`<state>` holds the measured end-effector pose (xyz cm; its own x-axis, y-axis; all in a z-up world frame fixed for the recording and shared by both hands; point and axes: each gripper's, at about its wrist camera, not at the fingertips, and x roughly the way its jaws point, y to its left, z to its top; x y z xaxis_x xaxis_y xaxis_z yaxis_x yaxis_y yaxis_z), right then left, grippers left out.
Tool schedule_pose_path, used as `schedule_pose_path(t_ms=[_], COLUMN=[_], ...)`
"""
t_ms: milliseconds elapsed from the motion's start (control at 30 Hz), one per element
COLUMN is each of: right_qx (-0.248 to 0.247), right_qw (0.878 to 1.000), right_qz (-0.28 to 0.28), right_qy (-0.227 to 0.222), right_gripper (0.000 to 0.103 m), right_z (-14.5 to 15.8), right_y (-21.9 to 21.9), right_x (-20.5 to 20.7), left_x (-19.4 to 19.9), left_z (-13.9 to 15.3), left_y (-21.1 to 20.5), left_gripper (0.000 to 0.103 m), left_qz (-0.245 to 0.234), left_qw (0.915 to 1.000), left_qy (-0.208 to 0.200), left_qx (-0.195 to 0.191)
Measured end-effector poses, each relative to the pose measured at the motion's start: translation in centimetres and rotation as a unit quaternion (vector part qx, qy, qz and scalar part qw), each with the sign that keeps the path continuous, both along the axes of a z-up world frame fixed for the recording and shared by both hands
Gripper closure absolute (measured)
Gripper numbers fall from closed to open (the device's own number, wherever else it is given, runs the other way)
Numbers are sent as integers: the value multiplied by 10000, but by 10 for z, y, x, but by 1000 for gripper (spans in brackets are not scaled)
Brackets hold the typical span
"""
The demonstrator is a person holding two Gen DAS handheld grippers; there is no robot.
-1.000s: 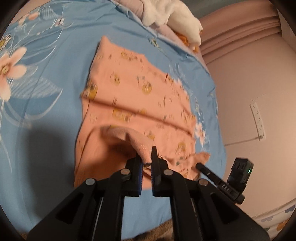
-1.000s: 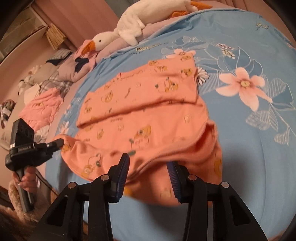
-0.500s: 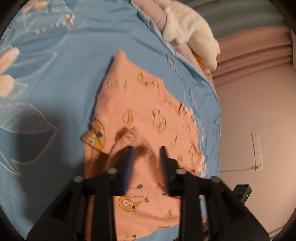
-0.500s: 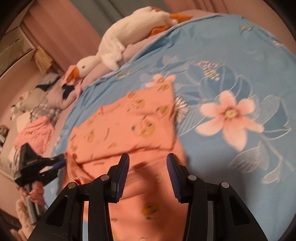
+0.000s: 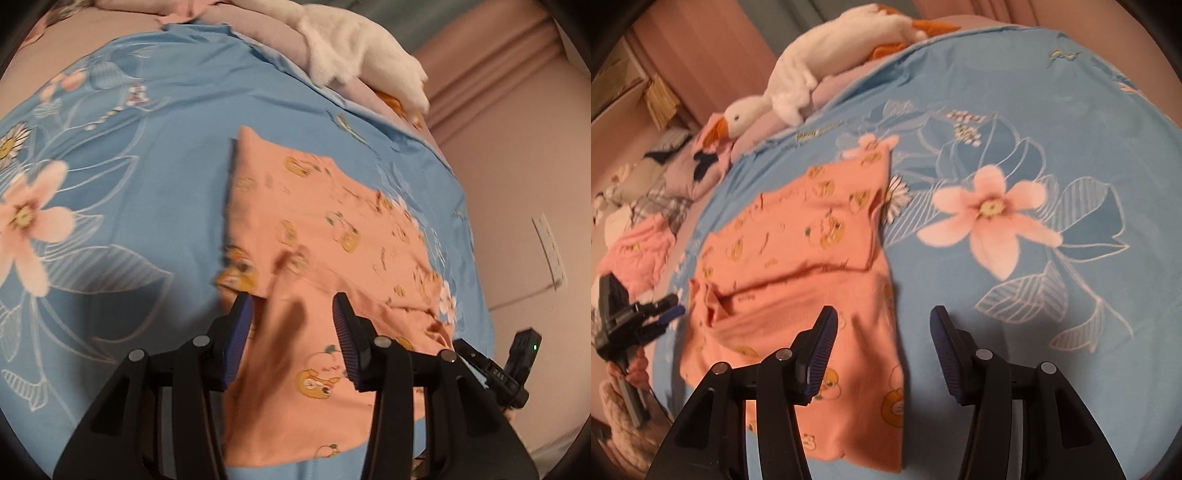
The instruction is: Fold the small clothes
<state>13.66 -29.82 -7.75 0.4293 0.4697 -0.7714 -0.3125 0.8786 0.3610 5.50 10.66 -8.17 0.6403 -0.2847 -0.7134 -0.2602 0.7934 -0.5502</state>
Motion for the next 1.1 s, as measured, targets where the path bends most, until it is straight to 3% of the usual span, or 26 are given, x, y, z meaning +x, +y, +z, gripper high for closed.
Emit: schedule_pose_path(t_ms=[233,300,333,367,400,433,533,800,1100], right_qx=[16,22,15,6,-18,-45,-97,-234,-202], right_qw=[9997,9997,9997,9997,9997,9997,9995,9988,9972], right_qz=[258,255,250,254,252,245,280,232,149], right_qy=[-23,30,52,57,48,18,-46,-358,-701], right_gripper=[51,53,63,73,75,76,94,98,98], right_z=[-6,-9,-11,-11,-12,-12,-9,8,31], right_y=[13,15,16,17,18,19,22,23,16], right_x=[5,9,11,12,12,12,10,-3,-24], left_x=[22,24,25,25,25,24,21,2,-30], left_z=[-18,-22,-23,-23,-24,-24,-24,2,29], left_y=[-17,-19,-19,-19,-18,-17,-18,-26,-26], left_gripper=[60,65,70,82,93,93,97,98,98], left_qz=[-322,-344,-323,-305,-263,-207,-158,-23,154], left_qw=[9989,9984,9983,9981,9981,9981,9983,9969,9977], left_qy=[308,383,406,418,413,401,308,-68,-418], left_qx=[155,225,273,321,371,422,473,782,503])
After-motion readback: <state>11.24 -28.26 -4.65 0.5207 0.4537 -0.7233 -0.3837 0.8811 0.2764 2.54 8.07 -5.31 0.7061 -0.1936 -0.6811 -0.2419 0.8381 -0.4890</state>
